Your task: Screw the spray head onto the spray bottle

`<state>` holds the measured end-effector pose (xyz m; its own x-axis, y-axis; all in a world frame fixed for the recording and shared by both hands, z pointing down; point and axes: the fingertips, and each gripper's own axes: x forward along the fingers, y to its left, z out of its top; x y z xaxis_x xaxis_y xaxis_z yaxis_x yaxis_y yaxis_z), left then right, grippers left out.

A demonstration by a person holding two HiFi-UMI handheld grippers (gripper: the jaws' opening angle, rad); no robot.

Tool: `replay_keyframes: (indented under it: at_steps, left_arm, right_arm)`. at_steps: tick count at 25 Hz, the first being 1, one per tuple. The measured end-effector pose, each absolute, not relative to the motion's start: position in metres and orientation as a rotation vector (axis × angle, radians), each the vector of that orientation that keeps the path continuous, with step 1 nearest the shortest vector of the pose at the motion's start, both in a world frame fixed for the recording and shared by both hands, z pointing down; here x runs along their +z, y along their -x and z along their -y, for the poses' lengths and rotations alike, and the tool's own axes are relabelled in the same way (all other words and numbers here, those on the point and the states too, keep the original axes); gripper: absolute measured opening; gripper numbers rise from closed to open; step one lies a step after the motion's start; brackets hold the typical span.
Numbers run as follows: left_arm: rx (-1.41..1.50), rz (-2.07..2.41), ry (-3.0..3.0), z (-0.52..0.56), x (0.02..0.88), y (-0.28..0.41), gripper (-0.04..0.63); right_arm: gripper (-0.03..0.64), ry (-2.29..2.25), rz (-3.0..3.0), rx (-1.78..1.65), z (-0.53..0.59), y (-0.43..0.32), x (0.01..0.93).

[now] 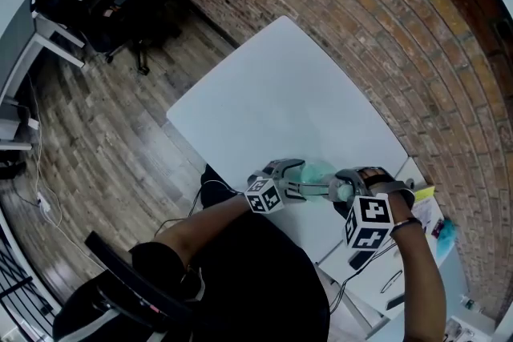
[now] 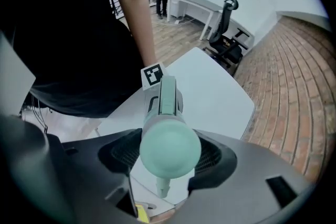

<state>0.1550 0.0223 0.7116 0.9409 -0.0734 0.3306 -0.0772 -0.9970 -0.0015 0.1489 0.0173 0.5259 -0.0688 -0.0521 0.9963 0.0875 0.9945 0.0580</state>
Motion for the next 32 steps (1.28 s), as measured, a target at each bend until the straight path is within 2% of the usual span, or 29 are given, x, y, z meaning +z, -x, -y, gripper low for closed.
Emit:
replay_keyframes:
  at_steps: [14, 21, 32]
  left_arm:
    - [0.538, 0.104, -3.066, -0.022, 0.713, -0.157, 0.512]
    - [0.498, 0.128, -3.021, -0.019, 0.707, -0.150, 0.512]
    - [0.390, 0.179, -3.067, -0.019, 0.682, -0.152, 0.514]
  right_arm:
    - [0.279, -0.227, 1.770, 0.134, -0.012, -0.147, 0.523]
    - [0.284, -0.039, 1.718, -0.122, -0.012, -0.147, 0.494]
    - [0.284, 0.167, 1.509, -0.302, -0.015, -0.155, 0.534]
